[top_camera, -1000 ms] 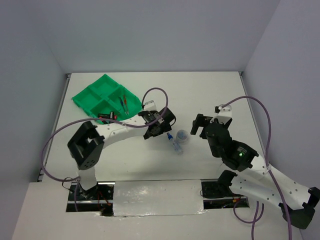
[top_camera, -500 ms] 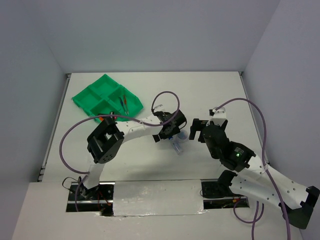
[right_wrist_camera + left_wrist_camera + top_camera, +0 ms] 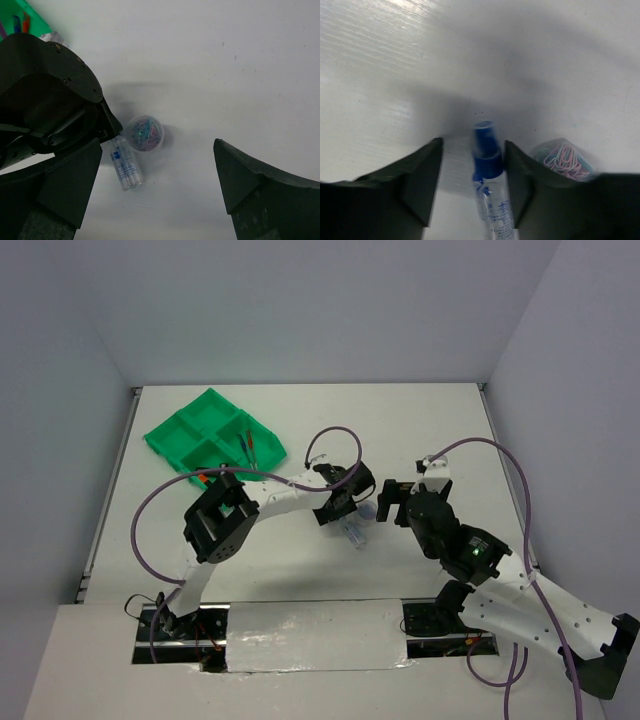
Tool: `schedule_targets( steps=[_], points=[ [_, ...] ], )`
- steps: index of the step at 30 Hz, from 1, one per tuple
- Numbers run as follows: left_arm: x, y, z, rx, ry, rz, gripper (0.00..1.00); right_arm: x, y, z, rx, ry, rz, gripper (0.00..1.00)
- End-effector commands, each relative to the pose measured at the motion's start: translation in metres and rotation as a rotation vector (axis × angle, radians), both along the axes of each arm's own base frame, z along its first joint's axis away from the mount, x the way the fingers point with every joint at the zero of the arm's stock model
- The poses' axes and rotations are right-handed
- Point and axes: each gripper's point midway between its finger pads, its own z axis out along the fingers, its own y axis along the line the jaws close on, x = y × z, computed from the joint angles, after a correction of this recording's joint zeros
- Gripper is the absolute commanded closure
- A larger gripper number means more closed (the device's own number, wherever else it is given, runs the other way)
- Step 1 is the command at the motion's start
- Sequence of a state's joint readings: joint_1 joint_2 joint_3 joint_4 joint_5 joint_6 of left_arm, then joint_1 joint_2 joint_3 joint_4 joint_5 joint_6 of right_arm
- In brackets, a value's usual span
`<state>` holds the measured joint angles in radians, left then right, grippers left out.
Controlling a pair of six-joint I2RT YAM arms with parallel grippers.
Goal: Sort the stationery into containers
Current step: Pick up the stationery from the center of the board.
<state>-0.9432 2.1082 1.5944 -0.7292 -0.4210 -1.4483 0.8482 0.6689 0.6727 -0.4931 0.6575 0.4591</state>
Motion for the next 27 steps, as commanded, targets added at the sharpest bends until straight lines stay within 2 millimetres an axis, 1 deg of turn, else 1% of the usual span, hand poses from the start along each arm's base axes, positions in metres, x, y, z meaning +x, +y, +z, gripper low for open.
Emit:
schedule_targets(
  steps=[1,3,4,6,9,10,11,12,13,14,16,17,18,19,20,22,23,24,25,26,27],
  points=[
    [-0.003,-0.001,-0.002,-0.01,0.016,0.02,0.4,0.004,0.002,0.008,0.03,-0.038,-0.004,0.0],
    [-0.005,-0.002,0.001,-0.021,0.015,0.021,0.47,0.004,0.002,0.007,0.028,-0.039,-0.005,0.0],
    [-0.005,-0.002,0.001,-0.027,0.014,0.022,0.52,0.005,0.002,0.007,0.025,-0.039,-0.006,0.0],
    [-0.006,-0.003,0.004,-0.035,0.011,0.019,0.58,0.005,0.002,0.007,0.022,-0.037,-0.007,0.0],
    [-0.008,0.002,0.005,-0.027,0.011,0.027,0.68,0.005,0.002,0.006,0.017,-0.034,-0.007,0.0],
    [-0.008,0.003,0.005,-0.03,0.01,0.031,0.74,0.005,0.002,0.006,0.018,-0.035,-0.005,0.0],
    [-0.008,0.004,0.01,-0.041,0.001,0.032,0.83,0.005,0.002,0.005,0.018,-0.034,-0.005,0.0],
    [-0.01,0.006,0.009,-0.035,0.002,0.027,0.9,0.005,0.002,0.004,0.017,-0.034,-0.003,0.0],
    [-0.008,0.008,0.012,-0.029,-0.014,0.023,1.0,0.005,0.003,0.004,0.015,-0.033,-0.002,0.0],
    [-0.006,0.009,0.022,-0.033,-0.037,0.015,1.0,0.005,0.003,0.005,0.018,-0.033,-0.004,0.0],
    [0.0,0.022,0.033,0.021,-0.091,0.004,1.0,0.005,0.003,0.005,0.017,-0.032,-0.004,0.0],
    [0.004,0.027,0.05,0.029,-0.133,-0.006,1.0,0.005,0.003,0.005,0.016,-0.034,-0.005,0.0],
    [0.007,0.034,0.057,0.045,-0.168,-0.008,1.0,0.005,0.002,0.004,0.014,-0.033,-0.003,0.0],
    [0.016,0.043,0.068,0.076,-0.24,0.001,1.0,0.005,0.003,0.005,0.017,-0.036,-0.003,0.0],
    [0.02,0.049,0.095,0.072,-0.311,-0.033,1.0,0.005,0.003,0.006,0.02,-0.037,-0.002,0.0],
    [0.032,0.052,0.121,0.061,-0.442,-0.074,1.0,0.005,0.003,0.006,0.02,-0.039,0.002,0.0],
    [0.038,0.065,0.153,0.09,-0.535,-0.089,1.0,0.006,0.003,0.006,0.02,-0.039,0.001,0.0],
    [0.042,0.072,0.168,0.109,-0.583,-0.089,1.0,0.006,0.003,0.007,0.019,-0.041,-0.001,0.0],
    [0.051,0.079,0.187,0.11,-0.642,-0.067,1.0,0.006,0.003,0.007,0.02,-0.04,0.0,0.0],
    [0.056,0.1,0.217,0.161,-0.715,-0.035,1.0,0.006,0.003,0.007,0.018,-0.04,0.0,0.0],
    [0.062,0.112,0.233,0.183,-0.75,-0.007,1.0,0.006,0.003,0.006,0.016,-0.039,0.001,0.0]
  ],
)
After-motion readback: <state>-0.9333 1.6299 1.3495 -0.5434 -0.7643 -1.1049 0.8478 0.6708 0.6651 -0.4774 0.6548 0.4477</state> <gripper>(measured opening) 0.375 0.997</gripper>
